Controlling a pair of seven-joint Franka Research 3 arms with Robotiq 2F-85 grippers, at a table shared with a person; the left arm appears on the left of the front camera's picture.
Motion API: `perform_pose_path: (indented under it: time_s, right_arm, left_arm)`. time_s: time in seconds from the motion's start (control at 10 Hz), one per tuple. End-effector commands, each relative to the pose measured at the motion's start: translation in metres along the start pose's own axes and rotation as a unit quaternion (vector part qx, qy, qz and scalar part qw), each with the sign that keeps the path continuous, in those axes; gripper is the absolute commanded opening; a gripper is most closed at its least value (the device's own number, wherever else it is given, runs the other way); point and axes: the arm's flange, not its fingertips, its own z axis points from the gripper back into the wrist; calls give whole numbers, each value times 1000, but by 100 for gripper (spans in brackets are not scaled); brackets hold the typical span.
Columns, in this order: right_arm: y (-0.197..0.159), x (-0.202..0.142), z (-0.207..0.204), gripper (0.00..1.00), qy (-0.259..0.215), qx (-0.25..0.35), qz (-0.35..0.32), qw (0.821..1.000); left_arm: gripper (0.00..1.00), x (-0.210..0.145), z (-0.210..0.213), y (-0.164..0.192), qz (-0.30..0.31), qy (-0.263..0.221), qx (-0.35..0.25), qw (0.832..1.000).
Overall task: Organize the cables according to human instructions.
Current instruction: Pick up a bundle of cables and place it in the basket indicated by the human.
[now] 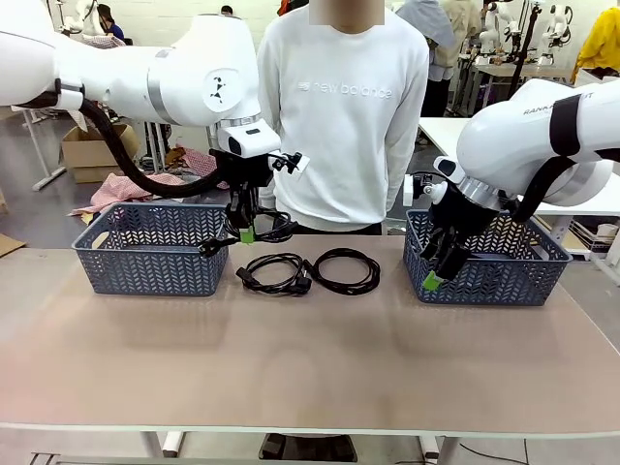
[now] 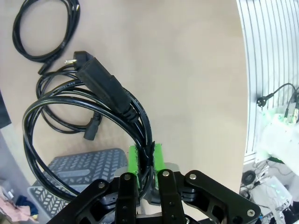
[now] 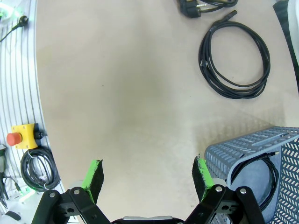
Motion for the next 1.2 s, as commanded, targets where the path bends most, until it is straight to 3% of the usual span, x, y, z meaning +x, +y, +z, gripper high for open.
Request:
perform_pose_path:
  time_s: [0.0, 0.6, 1.1]
  right_arm:
    - [-2, 3, 2, 100, -1, -3, 1, 1000]
    - [-2, 3, 2, 100, -1, -3, 1, 1000]
    - [-2, 3, 2, 100, -1, -3, 1, 1000]
  left_arm:
    - [15, -15, 5, 11, -5, 1, -5, 1000]
    - [15, -112, 25, 46, -12, 31, 5, 999]
    - [15, -183, 15, 65, 14, 32, 26, 999]
